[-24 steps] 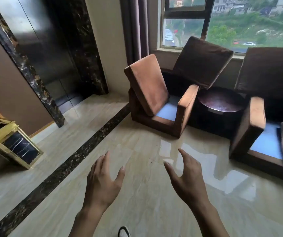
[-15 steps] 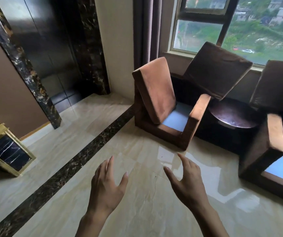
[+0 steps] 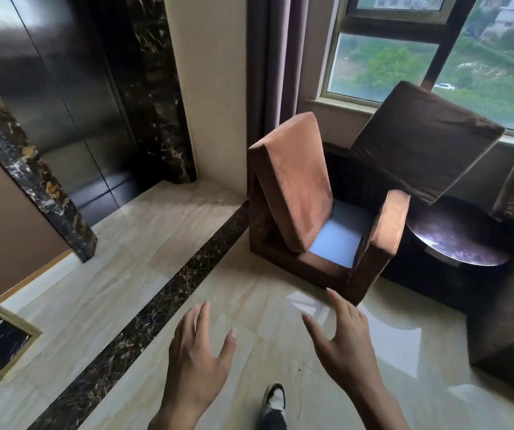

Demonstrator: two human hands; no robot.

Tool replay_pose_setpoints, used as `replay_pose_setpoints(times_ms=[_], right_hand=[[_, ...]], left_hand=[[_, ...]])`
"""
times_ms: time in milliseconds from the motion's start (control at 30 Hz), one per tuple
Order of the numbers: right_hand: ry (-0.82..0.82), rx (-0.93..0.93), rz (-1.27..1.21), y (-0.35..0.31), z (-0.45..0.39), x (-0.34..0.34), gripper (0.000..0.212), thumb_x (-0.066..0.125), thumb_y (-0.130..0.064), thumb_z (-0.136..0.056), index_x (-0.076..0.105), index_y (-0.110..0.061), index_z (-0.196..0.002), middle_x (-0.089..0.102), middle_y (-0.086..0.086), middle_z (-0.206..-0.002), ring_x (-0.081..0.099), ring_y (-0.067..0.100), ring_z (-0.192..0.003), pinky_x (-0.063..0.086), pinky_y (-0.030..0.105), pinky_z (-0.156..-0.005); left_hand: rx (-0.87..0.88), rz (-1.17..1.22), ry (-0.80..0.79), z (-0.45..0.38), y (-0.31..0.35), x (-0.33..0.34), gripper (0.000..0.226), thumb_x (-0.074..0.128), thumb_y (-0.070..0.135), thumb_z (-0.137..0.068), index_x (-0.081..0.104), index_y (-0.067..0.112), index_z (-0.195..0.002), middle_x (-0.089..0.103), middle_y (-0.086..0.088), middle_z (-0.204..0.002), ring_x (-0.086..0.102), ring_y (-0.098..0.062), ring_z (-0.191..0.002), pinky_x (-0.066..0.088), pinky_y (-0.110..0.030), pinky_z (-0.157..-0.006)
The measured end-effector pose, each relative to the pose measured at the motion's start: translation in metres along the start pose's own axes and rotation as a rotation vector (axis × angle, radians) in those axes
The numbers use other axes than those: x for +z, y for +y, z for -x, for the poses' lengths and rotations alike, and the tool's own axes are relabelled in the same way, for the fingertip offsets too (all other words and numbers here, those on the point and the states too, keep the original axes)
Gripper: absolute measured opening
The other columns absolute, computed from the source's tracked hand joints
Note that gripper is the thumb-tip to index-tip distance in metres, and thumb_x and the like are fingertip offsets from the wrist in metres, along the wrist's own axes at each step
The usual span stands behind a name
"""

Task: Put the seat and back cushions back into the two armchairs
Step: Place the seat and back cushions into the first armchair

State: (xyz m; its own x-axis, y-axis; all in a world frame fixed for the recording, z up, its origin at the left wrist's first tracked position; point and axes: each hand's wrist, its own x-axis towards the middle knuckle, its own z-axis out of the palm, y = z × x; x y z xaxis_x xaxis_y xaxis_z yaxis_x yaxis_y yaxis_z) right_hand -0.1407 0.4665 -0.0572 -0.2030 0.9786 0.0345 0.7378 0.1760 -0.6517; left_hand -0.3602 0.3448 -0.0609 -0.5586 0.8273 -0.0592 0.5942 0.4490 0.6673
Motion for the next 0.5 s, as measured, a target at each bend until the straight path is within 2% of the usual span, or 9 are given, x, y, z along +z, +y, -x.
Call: replay_pose_setpoints(times_ms=[67,167,233,333,433,500], right_hand=[[0.022,0.013,-0.001,-0.002,-0.046,0.016,0.072,0.068,-0.053,-0.090,0.047,-0.019,-0.151,0.056,0.002,-0.146,0.041,0.022,-0.138,0.038,0.037,-0.115],[0.036,0.043,-0.019,-0.007,-0.122,0.037,0.072,0.070,-0.051,-0.090,0.049,-0.018,-0.150,0.058,0.005,-0.145,0.044,0.028,-0.136,0.041,0.044,-0.114],[0.017,0.083,-0.013,-0.015,-0.176,0.043,0.073,0.066,-0.057,-0.089,0.048,-0.022,-0.150,0.057,0.003,-0.146,0.045,0.030,-0.138,0.041,0.046,-0.113],[0.034,0.048,-0.041,-0.038,-0.252,0.045,0.072,0.056,-0.067,-0.088,0.049,-0.025,-0.146,0.060,0.000,-0.141,0.049,0.029,-0.135,0.043,0.045,-0.110],[0.069,-0.001,-0.073,-0.068,-0.317,0.043,0.067,0.067,-0.051,-0.093,0.047,-0.019,-0.149,0.059,0.006,-0.142,0.047,0.030,-0.135,0.042,0.042,-0.110],[0.090,-0.026,-0.092,-0.091,-0.354,0.046,0.066,0.068,-0.046,-0.094,0.047,-0.018,-0.150,0.057,0.007,-0.144,0.045,0.028,-0.136,0.039,0.037,-0.110]], left_hand=[[0.003,0.000,-0.007,-0.047,0.002,0.003,0.086,0.042,0.072,-0.089,0.021,0.028,-0.160,0.022,0.002,-0.165,0.022,-0.016,-0.152,0.027,-0.039,-0.122],[-0.009,-0.028,-0.018,-0.122,0.012,0.005,0.079,0.047,0.061,-0.095,0.017,0.028,-0.161,0.019,0.001,-0.166,0.018,-0.017,-0.153,0.025,-0.040,-0.123],[-0.017,-0.052,-0.025,-0.173,0.027,0.002,0.080,0.047,0.060,-0.095,0.017,0.027,-0.161,0.019,0.000,-0.167,0.016,-0.017,-0.153,0.024,-0.039,-0.123],[0.009,-0.067,-0.010,-0.245,0.056,-0.009,0.078,0.050,0.056,-0.097,0.018,0.026,-0.161,0.021,0.000,-0.166,0.017,-0.017,-0.152,0.023,-0.035,-0.121],[0.037,-0.082,0.017,-0.311,0.078,-0.021,0.076,0.050,0.055,-0.098,0.019,0.025,-0.161,0.022,-0.001,-0.165,0.019,-0.017,-0.152,0.022,-0.035,-0.121],[0.050,-0.072,0.029,-0.349,0.083,-0.027,0.080,0.047,0.063,-0.095,0.021,0.024,-0.161,0.025,-0.001,-0.164,0.021,-0.017,-0.151,0.024,-0.035,-0.120]])
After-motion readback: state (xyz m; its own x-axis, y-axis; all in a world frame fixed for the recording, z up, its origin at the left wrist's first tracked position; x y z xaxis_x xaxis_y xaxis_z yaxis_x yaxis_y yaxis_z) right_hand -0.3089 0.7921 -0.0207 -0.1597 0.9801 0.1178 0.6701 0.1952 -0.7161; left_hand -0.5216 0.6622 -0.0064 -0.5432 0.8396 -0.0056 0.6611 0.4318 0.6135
